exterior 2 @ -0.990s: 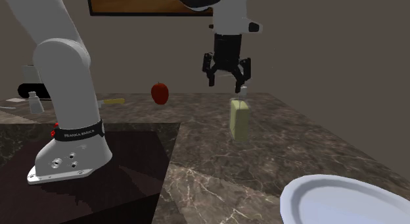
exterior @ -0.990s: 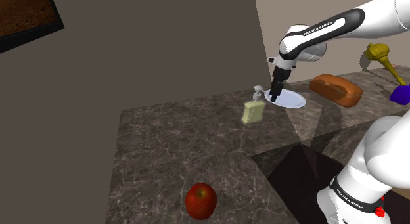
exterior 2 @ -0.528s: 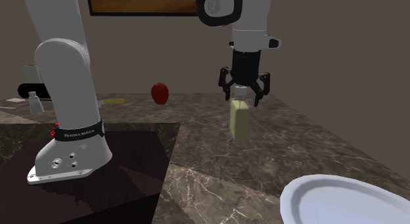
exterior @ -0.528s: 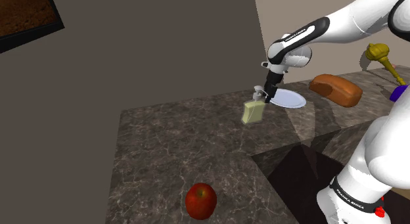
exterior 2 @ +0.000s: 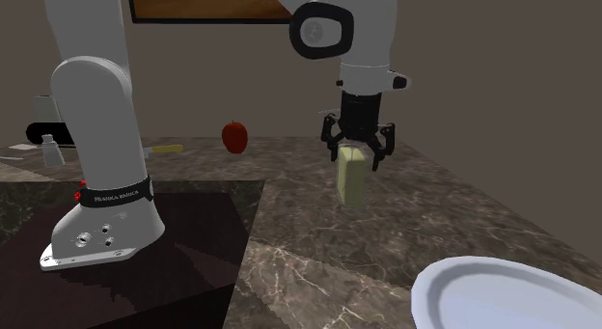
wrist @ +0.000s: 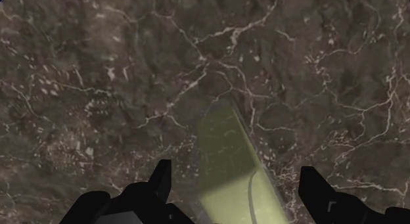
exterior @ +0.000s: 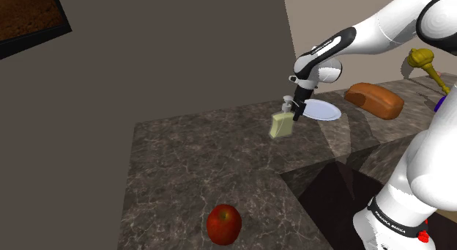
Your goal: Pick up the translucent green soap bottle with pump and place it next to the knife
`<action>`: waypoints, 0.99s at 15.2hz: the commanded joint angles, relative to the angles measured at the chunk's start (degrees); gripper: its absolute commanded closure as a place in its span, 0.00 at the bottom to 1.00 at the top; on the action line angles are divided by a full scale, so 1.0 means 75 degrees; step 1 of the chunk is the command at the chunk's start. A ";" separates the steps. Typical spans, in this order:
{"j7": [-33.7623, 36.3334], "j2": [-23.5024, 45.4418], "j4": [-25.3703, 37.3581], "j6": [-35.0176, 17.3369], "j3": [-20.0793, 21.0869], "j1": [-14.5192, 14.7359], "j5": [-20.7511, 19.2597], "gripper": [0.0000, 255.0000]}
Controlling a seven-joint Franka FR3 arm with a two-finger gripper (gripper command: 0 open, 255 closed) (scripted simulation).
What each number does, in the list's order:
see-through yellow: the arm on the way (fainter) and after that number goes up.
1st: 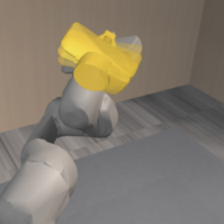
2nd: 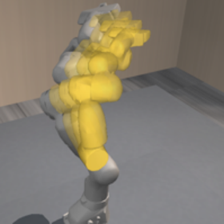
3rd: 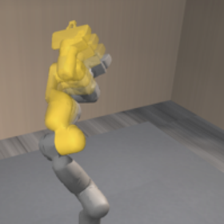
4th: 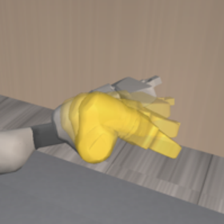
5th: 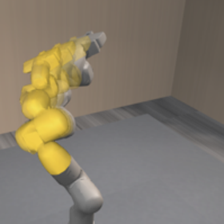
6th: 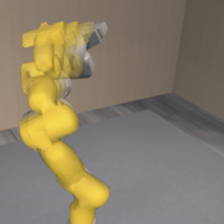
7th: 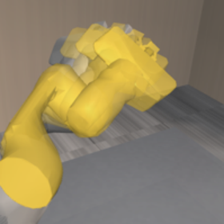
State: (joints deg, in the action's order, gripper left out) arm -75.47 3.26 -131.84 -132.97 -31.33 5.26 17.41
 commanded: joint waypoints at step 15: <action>-0.0009 0.0015 0.0000 -0.0014 0.0002 0.0001 0.0016 1.00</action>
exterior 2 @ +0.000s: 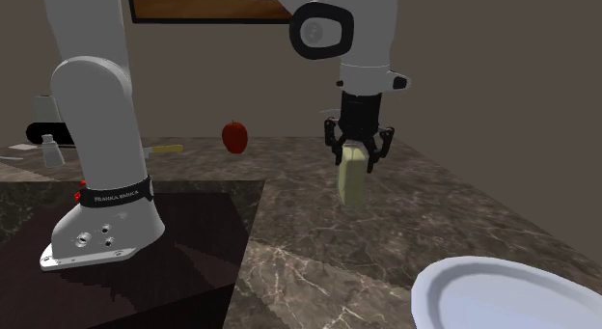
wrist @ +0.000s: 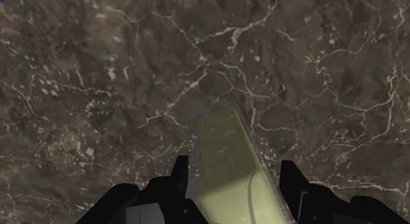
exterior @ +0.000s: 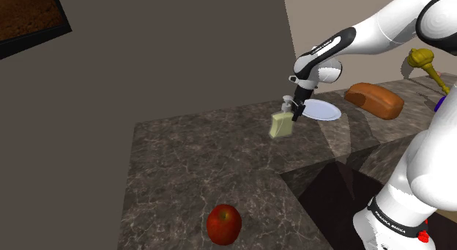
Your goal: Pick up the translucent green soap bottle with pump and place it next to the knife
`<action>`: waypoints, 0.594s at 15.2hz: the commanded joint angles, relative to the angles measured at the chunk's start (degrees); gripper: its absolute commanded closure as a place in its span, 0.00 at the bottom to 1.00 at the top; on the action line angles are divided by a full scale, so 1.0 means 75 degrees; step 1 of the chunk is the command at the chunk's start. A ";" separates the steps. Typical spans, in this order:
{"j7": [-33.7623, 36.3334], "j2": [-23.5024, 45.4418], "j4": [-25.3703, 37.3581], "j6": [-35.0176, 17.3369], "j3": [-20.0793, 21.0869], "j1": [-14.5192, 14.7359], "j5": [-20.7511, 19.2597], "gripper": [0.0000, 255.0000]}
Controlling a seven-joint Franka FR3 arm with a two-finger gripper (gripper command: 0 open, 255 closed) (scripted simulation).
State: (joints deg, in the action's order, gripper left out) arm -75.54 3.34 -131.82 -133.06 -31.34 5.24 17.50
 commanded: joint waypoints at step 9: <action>0.0572 -0.0663 0.0317 0.0801 -0.0024 0.0015 -0.0640 1.00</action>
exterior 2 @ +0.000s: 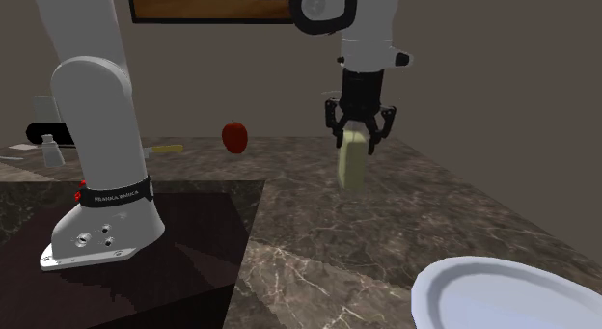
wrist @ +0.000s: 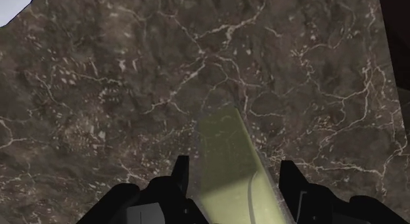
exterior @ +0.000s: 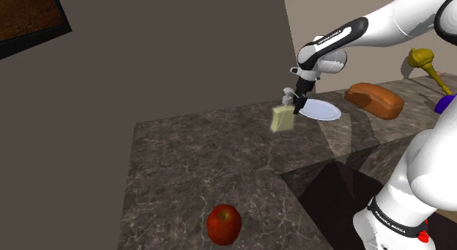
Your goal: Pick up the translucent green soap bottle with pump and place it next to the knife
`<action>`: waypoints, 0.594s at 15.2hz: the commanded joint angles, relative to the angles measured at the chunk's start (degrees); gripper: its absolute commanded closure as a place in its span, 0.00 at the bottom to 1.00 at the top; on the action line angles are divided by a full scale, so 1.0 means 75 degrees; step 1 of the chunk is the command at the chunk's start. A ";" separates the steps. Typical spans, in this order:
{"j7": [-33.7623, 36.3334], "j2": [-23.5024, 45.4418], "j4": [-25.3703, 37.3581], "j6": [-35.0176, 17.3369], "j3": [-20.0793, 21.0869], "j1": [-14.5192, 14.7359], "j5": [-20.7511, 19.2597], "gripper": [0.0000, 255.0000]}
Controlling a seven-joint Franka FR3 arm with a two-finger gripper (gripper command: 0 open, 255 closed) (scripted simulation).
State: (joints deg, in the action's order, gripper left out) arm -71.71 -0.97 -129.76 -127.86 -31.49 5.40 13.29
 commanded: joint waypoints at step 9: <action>0.0491 -0.0600 0.0508 0.0960 0.0045 -0.0024 -0.0511 1.00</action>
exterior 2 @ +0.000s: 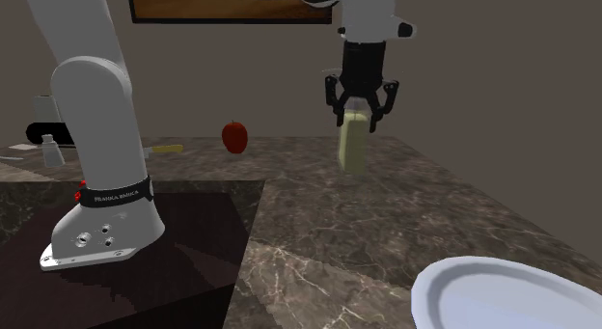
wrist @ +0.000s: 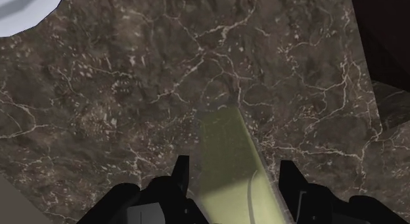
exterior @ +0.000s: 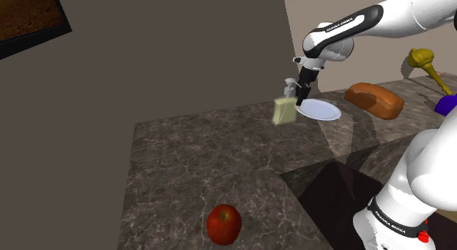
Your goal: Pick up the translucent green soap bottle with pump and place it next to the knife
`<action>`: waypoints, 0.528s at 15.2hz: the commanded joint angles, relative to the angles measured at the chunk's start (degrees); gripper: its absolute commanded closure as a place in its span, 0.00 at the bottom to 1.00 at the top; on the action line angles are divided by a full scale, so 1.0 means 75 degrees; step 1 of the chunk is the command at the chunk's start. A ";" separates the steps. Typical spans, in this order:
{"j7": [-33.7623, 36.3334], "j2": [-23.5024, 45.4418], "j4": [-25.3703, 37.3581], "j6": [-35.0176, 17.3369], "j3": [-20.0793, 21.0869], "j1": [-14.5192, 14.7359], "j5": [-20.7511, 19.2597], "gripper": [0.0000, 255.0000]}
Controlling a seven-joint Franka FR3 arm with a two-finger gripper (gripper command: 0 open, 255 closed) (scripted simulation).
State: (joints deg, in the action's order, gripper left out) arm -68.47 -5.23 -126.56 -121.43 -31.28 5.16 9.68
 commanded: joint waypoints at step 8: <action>0.0344 -0.0357 0.0611 0.0882 0.0079 -0.0004 -0.0272 1.00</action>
State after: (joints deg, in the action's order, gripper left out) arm -66.29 -7.39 -122.39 -115.64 -30.81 5.13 7.98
